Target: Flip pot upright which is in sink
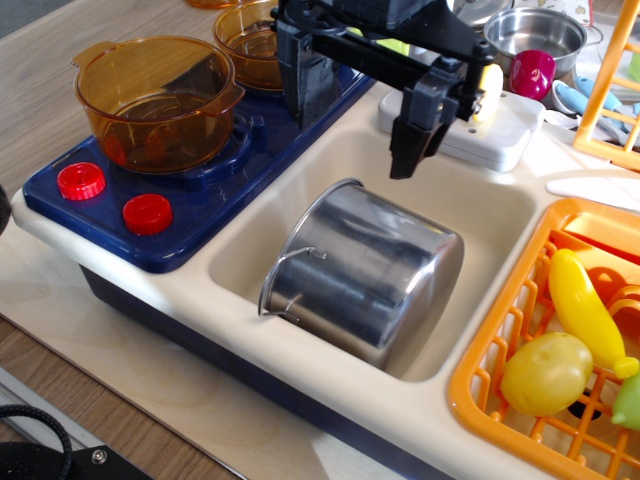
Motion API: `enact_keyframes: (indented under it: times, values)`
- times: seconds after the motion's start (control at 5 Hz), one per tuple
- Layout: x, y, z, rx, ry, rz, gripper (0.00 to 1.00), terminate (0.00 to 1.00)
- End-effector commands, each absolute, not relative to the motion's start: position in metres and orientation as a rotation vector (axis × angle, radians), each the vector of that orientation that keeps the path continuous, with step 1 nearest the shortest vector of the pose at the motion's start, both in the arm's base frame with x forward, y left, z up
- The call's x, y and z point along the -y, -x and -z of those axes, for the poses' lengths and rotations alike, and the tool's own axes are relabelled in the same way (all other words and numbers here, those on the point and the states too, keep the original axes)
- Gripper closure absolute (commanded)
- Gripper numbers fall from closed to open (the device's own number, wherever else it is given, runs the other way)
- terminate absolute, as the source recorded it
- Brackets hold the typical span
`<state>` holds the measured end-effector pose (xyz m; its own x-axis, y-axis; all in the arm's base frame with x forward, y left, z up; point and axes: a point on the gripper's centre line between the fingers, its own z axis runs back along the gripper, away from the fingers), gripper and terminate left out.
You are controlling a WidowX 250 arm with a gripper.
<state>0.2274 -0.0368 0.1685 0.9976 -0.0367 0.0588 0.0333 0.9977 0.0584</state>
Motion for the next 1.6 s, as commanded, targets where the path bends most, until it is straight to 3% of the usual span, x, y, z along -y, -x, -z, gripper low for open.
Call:
enact_keyframes:
  times: [0.0,0.6,1.2,1.4]
  values:
    - [0.037,-0.227,-0.169,0.06,-0.057,0.035,0.0,0.0]
    - [0.034,-0.23,-0.149,0.022,0.169,-0.037,0.0,0.0]
    - [0.04,-0.218,-0.129,0.053,0.276,-0.119,0.0,0.0]
    - [0.053,-0.221,-0.138,0.006,0.332,-0.183,1.0,0.0]
